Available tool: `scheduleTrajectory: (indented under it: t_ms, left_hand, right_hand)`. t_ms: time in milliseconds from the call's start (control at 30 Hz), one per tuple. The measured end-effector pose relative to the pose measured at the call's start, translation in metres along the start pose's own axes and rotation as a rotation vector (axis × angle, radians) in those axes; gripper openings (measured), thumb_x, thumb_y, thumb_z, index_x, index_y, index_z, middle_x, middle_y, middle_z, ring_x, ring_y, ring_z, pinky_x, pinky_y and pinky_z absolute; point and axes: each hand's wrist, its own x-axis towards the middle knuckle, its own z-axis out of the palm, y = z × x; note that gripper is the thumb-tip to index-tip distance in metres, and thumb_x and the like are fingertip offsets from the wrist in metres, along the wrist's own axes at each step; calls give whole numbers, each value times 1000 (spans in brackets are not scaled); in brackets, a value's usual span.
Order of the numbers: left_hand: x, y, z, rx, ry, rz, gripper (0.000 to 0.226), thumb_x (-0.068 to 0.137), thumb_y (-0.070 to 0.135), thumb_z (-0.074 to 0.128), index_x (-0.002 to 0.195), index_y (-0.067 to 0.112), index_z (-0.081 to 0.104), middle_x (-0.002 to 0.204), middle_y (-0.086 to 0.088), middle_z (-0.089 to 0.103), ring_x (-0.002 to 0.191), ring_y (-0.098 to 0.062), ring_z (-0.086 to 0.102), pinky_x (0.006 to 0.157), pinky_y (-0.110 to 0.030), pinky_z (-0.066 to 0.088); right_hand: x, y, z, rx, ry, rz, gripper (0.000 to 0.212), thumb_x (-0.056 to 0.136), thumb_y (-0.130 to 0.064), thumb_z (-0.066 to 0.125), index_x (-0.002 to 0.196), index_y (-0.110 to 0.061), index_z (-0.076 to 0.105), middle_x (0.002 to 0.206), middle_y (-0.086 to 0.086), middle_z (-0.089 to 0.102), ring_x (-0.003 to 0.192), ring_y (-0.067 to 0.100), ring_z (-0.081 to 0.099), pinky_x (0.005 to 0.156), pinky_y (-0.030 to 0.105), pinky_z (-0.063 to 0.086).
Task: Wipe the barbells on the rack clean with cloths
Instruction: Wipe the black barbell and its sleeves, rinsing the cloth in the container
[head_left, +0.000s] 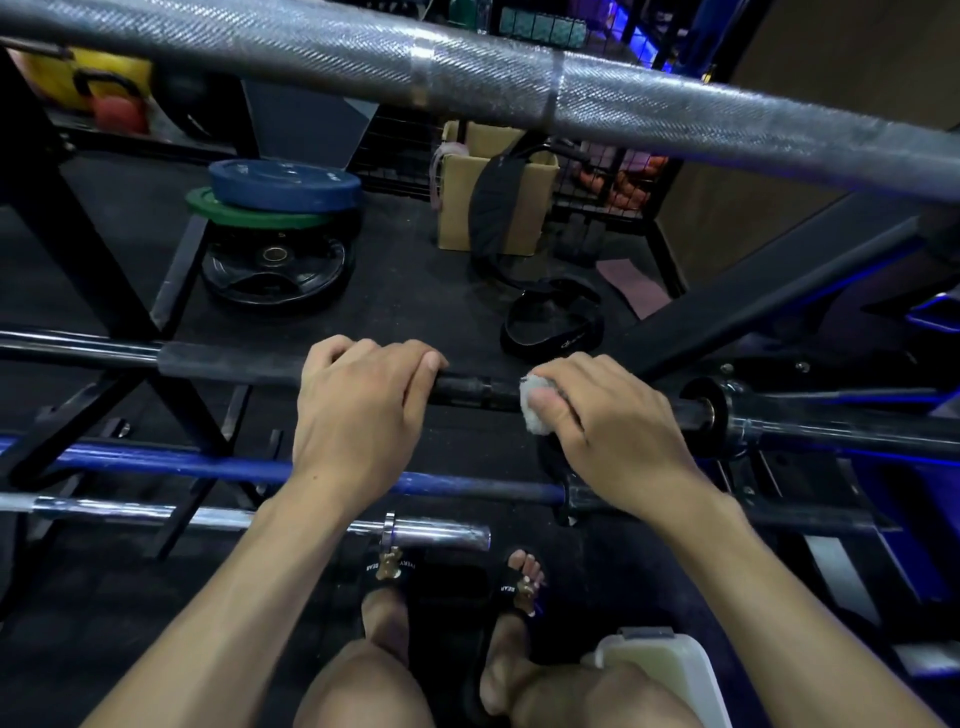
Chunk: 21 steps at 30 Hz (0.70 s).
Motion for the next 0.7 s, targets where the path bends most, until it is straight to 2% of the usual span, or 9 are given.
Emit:
scheduleTrajectory:
  t_ms: [67, 133, 233, 300, 367, 467, 567, 667, 700]
  left_hand:
    - [0, 0, 1, 11, -1, 3, 35, 106, 35, 36, 94, 32, 69, 69, 15, 61, 71, -15, 58, 93, -31, 28]
    - [1, -1, 1, 19, -10, 12, 35, 106, 35, 36, 94, 33, 69, 67, 16, 58, 72, -14, 58, 93, -30, 26]
    - [1, -1, -1, 15, -15, 2, 37, 106, 36, 34, 94, 33, 69, 64, 17, 51, 71, -14, 57, 93, -29, 25]
    - [1, 0, -1, 3, -10, 1, 37, 106, 37, 34, 94, 33, 69, 63, 17, 52, 70, -13, 56, 92, -27, 24]
    - [0, -1, -1, -2, -8, 2, 35, 106, 37, 36, 94, 33, 69, 64, 17, 54, 70, -13, 56, 92, -27, 23]
    - [-1, 0, -1, -11, -12, -1, 35, 106, 37, 36, 95, 33, 70, 65, 17, 57, 71, -13, 57, 92, -26, 23]
    - [0, 1, -1, -4, -15, -7, 35, 106, 36, 36, 95, 33, 69, 63, 19, 49, 71, -13, 57, 92, -27, 24]
    - [1, 0, 0, -1, 1, 9, 33, 106, 35, 38, 94, 33, 69, 64, 20, 49, 69, -13, 56, 92, -29, 25]
    - [0, -1, 0, -2, 10, 11, 33, 106, 34, 39, 94, 33, 69, 65, 20, 51, 69, -12, 56, 91, -28, 24]
  right_hand:
    - [8, -5, 8, -28, 142, 50, 37, 106, -40, 32, 77, -26, 49, 66, -9, 50, 62, 10, 47, 56, 30, 29]
    - [16, -10, 11, -32, 195, 125, 40, 108, -35, 35, 73, -22, 47, 56, -6, 44, 50, 11, 41, 50, 32, 24]
    - [15, -7, 5, 93, 90, 152, 38, 108, -37, 36, 74, -23, 46, 61, -6, 49, 58, 11, 48, 56, 33, 30]
    - [2, -3, -2, 130, 3, 42, 27, 104, -40, 40, 82, -30, 51, 77, -14, 55, 75, 9, 50, 71, 29, 37]
    - [-7, -1, -2, 51, 28, -61, 19, 102, -41, 42, 93, -32, 56, 87, -18, 55, 81, 7, 47, 78, 27, 35]
    - [8, -7, 7, 50, 141, 89, 33, 107, -39, 35, 79, -26, 49, 66, -10, 50, 64, 13, 48, 63, 33, 32]
    - [28, -10, 8, -16, 95, 227, 38, 108, -44, 33, 79, -23, 46, 60, -9, 47, 59, 19, 50, 60, 36, 33]
    - [15, 0, -1, 126, 24, 123, 28, 105, -48, 40, 85, -29, 48, 66, -12, 53, 64, 9, 53, 61, 32, 35]
    - [7, 1, -3, 165, 7, 85, 20, 103, -47, 45, 91, -32, 51, 73, -17, 55, 73, 3, 54, 65, 24, 36]
